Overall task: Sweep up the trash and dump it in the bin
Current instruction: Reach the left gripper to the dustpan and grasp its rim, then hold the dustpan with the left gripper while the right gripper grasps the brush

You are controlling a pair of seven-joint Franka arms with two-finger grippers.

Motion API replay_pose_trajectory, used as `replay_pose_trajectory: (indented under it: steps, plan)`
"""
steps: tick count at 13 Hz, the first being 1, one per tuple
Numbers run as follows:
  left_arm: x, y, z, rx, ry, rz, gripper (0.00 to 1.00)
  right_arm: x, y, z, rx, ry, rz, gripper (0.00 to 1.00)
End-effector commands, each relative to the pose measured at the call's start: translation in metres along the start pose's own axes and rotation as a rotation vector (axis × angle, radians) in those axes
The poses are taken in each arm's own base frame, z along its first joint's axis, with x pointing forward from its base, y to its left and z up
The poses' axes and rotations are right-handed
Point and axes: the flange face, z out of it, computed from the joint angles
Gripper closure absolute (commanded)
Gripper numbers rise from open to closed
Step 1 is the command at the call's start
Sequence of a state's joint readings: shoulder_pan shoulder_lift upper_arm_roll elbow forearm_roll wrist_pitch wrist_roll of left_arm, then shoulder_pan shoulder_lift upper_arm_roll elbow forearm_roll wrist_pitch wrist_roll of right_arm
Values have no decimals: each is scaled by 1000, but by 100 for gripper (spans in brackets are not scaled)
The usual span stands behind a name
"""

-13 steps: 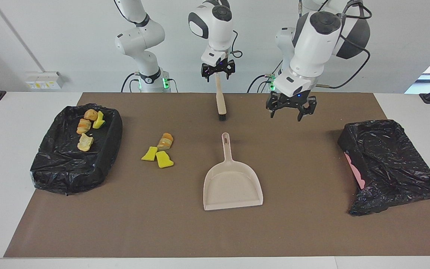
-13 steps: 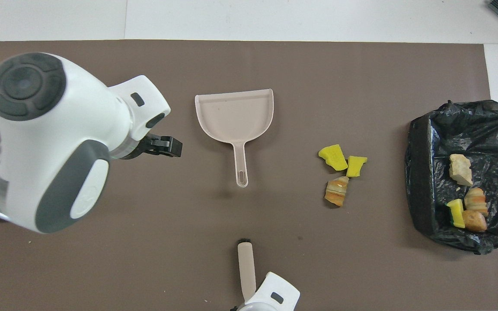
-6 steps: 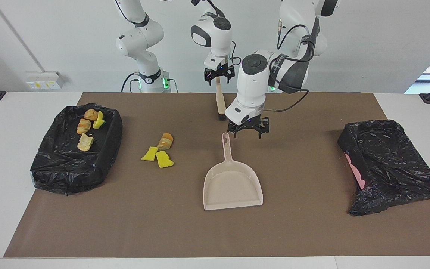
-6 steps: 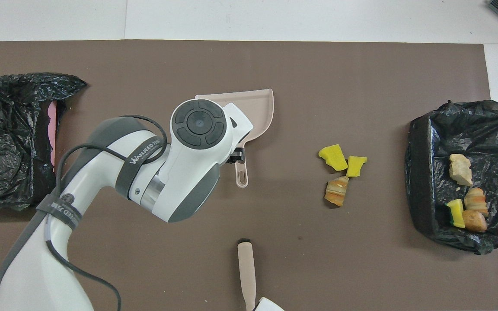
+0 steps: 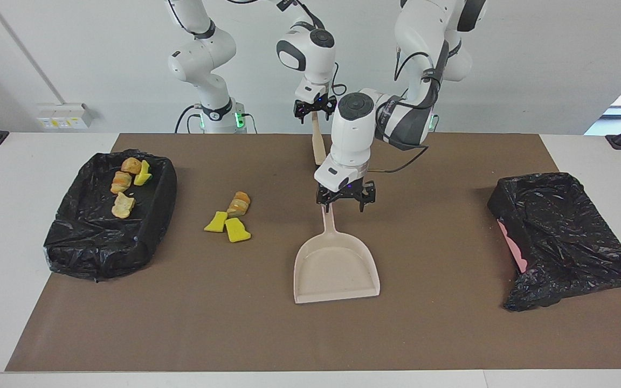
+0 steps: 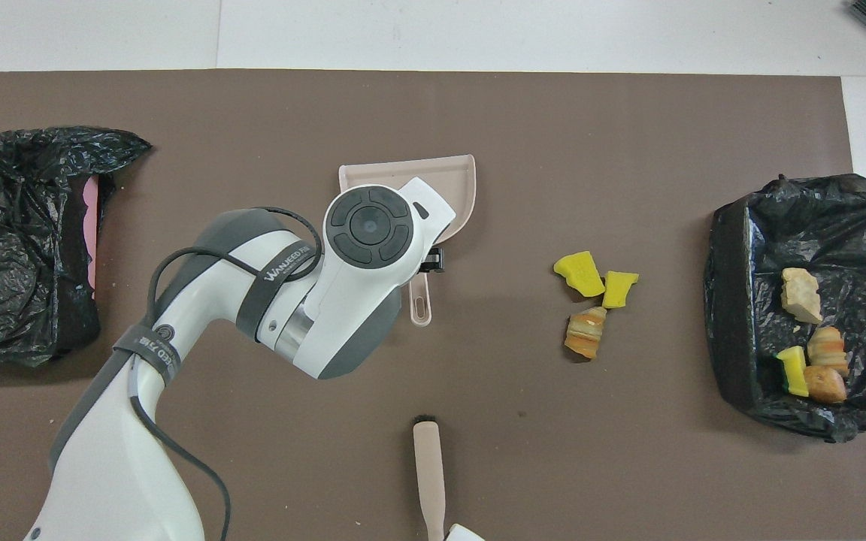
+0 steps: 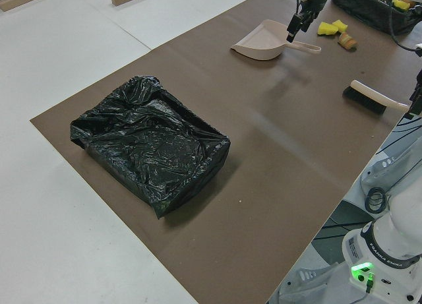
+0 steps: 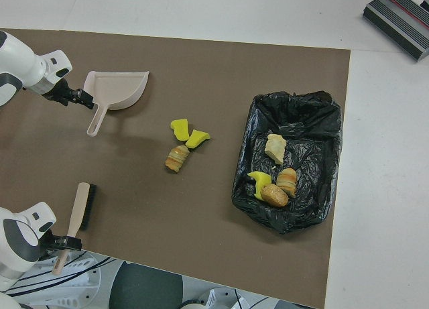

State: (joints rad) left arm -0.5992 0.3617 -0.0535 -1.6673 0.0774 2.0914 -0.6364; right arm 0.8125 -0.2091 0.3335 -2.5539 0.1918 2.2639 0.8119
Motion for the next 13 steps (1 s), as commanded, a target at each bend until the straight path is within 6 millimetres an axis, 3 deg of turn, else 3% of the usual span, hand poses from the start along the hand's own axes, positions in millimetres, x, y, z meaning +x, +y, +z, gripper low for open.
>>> replay_pose_trajectory:
  steps: [1, 4, 8, 9, 10, 11, 13]
  plan:
    - [-1, 18, 25, -20, 39, -52, 0, -4, 0, 4, 20, -2, 32, 12]
    - [-9, 26, 40, -8, 20, -44, 0, -4, -2, 6, 25, 1, 38, 17]
    - [-17, 30, 44, 6, -1, -31, 3, -3, -1, 9, 20, -6, 42, 17]
    - [-23, 32, 48, 12, -9, -26, 4, -3, -1, 10, 18, -7, 42, 24]
    - [-25, 32, 48, 14, -12, -24, 4, -4, -1, 10, 17, -8, 53, 55]
    - [-24, 31, 49, 14, -12, -24, 9, -3, -3, 10, 17, -9, 55, 94]
    - [-28, 29, 52, 25, -24, -22, 23, -2, -4, 11, 13, -8, 51, 100]
